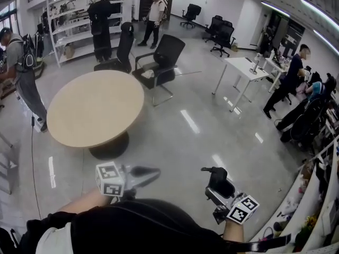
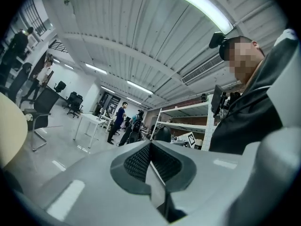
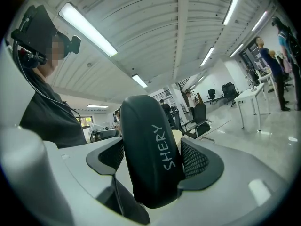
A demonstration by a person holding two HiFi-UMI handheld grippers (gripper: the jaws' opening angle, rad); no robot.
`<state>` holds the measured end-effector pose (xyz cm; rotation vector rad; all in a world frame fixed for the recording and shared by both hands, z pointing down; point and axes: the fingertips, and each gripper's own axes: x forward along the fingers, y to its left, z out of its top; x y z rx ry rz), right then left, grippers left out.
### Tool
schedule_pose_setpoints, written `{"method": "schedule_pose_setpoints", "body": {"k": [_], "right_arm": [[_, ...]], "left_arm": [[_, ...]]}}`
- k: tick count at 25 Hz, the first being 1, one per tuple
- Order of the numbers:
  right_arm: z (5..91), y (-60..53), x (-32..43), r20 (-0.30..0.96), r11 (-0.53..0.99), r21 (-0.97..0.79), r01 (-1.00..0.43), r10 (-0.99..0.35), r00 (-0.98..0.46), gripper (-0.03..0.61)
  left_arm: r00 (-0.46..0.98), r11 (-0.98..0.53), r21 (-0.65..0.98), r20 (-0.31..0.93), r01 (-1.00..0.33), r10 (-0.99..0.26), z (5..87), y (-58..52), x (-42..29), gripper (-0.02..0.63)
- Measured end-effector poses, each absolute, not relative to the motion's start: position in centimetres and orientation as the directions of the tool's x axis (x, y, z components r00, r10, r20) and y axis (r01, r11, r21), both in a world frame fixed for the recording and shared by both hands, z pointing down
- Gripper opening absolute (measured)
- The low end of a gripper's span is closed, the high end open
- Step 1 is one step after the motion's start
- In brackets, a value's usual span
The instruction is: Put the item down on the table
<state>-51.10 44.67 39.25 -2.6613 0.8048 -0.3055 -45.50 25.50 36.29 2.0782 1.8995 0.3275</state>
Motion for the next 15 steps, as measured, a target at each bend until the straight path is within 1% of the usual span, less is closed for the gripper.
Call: {"method": "schedule_pose_setpoints", "body": {"k": [3, 7, 11, 15], "right_arm": [[40.4, 46.2, -48.1, 0.126, -0.791, -0.384, -0.476, -0.556, 0.822, 0.388], [40.8, 47.0, -42.2, 0.138, -0.813, -0.386, -0.436, -0.519, 0.844, 0.387], [38.9, 46.6, -34.5, 0.139, -0.840, -0.346, -0.419, -0.488, 0.862, 0.387], [37.6, 45.9, -26.9, 0.127, -0.856, -0.331, -0.398, -0.458, 0.880, 0.388]], "left_arm": [[0.091, -0.064, 0.386, -0.052, 0.920, 0.994, 37.4, 26.9, -42.0, -0.003], [0.039, -0.009, 0.372, -0.074, 0.928, 0.997, 38.3, 28.0, -36.0, -0.003], [-0.004, 0.041, 0.346, -0.108, 0.937, 0.994, 37.4, 28.2, -27.2, -0.003], [-0.046, 0.076, 0.309, -0.103, 0.948, 0.994, 36.1, 27.6, -19.3, -0.003]]}}
